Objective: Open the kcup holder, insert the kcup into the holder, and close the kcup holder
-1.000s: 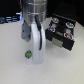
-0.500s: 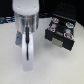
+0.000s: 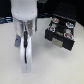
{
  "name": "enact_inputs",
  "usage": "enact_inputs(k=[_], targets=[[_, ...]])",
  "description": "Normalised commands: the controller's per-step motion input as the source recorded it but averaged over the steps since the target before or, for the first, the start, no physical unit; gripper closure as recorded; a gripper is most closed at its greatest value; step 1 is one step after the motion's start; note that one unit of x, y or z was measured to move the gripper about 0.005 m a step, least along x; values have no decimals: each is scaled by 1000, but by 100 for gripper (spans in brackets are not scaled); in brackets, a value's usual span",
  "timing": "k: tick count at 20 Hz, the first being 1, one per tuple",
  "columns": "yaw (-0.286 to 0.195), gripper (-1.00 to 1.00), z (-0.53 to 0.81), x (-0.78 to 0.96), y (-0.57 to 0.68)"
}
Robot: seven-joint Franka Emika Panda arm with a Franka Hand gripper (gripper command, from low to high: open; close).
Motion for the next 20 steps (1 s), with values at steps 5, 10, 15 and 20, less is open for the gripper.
enact_inputs(k=[5,10,15,20], targets=[[-12,-100,-98,-323,74],[0,-100,-250,-85,0],[0,-100,-238,-8,0],[-78,100,-81,-27,-100]])
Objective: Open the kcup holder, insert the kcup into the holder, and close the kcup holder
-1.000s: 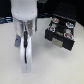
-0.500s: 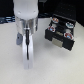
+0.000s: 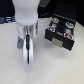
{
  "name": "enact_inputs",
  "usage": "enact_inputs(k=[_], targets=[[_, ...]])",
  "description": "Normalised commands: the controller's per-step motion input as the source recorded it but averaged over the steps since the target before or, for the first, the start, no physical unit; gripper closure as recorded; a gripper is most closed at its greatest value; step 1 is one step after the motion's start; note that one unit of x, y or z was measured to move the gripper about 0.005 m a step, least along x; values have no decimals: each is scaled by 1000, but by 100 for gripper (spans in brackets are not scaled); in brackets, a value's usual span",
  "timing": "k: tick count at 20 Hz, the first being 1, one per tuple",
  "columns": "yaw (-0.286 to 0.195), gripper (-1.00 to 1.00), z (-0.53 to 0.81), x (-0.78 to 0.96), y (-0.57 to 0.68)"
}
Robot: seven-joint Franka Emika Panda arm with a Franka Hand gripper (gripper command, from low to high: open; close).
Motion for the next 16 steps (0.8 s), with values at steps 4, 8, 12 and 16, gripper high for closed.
enact_inputs(k=[4,8,12,16], targets=[[-67,100,-17,10,-46],[-8,100,-3,11,-7],[-9,100,8,6,-1],[-18,100,438,38,133]])
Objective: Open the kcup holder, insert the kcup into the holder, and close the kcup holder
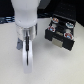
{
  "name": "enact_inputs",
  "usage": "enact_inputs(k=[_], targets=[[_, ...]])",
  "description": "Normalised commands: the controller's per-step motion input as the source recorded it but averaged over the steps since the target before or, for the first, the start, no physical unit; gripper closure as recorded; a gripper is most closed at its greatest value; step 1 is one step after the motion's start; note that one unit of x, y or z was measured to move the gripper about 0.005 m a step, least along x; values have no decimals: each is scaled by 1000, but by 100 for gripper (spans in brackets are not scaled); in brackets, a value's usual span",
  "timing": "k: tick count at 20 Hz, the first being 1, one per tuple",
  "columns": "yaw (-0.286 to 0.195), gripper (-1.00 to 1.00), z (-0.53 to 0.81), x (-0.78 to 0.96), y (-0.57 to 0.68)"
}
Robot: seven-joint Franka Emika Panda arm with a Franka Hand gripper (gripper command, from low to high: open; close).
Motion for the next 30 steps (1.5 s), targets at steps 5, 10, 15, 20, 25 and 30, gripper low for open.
enact_inputs(k=[5,10,15,20,25,30], targets=[[-13,100,753,32,318],[17,100,882,10,442],[11,100,824,32,509],[18,100,636,-11,583],[29,100,452,-57,635],[10,100,423,-6,668]])
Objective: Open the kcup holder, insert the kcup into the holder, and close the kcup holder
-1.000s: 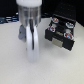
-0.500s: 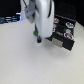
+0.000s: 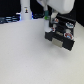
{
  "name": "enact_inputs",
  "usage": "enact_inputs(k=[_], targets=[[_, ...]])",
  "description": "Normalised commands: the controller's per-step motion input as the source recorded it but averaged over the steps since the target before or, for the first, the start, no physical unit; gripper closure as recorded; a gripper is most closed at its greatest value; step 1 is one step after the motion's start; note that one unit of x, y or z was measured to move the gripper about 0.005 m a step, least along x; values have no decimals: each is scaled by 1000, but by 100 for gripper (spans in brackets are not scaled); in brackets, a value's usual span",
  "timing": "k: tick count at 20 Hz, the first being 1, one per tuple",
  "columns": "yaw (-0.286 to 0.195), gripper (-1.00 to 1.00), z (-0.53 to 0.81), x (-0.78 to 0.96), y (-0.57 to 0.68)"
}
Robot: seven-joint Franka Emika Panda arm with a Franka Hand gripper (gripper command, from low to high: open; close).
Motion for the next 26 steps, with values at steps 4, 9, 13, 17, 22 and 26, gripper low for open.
enact_inputs(k=[4,9,13,17,22,26], targets=[[16,100,296,12,664],[28,100,125,20,644],[37,100,1,39,632],[49,100,-8,25,609],[72,100,-59,-27,504],[104,100,-132,-88,370]])
